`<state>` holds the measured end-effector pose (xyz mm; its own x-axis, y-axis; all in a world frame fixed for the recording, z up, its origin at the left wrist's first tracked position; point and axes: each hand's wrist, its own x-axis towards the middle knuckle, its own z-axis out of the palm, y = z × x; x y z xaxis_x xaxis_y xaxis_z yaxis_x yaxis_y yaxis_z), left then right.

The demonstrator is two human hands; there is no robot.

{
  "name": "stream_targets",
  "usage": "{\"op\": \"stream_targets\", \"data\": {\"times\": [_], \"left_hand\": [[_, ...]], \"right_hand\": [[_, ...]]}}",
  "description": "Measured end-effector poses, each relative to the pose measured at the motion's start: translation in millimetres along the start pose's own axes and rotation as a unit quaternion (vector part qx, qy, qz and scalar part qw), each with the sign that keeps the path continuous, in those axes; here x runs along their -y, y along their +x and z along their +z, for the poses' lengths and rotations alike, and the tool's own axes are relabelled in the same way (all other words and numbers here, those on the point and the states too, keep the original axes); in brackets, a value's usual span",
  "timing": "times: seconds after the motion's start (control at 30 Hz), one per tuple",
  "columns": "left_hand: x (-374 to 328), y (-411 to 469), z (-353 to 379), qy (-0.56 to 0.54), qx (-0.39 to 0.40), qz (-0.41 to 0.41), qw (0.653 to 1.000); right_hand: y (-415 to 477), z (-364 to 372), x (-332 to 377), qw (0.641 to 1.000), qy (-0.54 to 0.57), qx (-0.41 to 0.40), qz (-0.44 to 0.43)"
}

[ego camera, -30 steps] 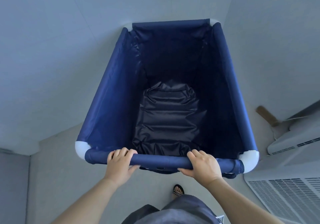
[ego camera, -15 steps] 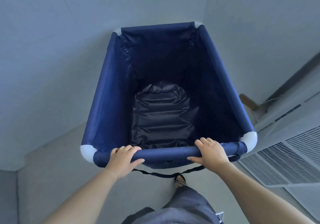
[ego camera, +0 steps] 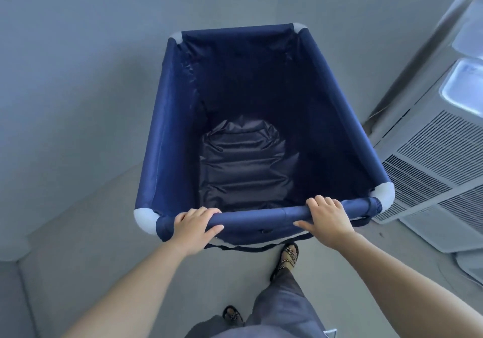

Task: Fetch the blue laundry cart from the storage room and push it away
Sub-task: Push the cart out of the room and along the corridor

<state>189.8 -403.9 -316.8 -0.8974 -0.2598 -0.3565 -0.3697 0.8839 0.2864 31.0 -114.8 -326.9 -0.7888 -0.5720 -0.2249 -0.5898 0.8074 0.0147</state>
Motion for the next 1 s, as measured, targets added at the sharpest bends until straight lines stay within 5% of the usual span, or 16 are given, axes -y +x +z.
{"op": "stream_targets", "data": {"times": [0.33, 1.0], "left_hand": [[23.6, -26.0, 11.8, 0.068, -0.035, 0.059, 0.995], [1.5, 57.6, -21.5, 0.016, -0.003, -0.024, 1.000]], "right_hand": [[-63.5, 18.1, 26.9, 0.997, 0.071, 0.008, 0.017], [22.7, -4.2, 1.3, 0.997, 0.079, 0.020, 0.011]]}}
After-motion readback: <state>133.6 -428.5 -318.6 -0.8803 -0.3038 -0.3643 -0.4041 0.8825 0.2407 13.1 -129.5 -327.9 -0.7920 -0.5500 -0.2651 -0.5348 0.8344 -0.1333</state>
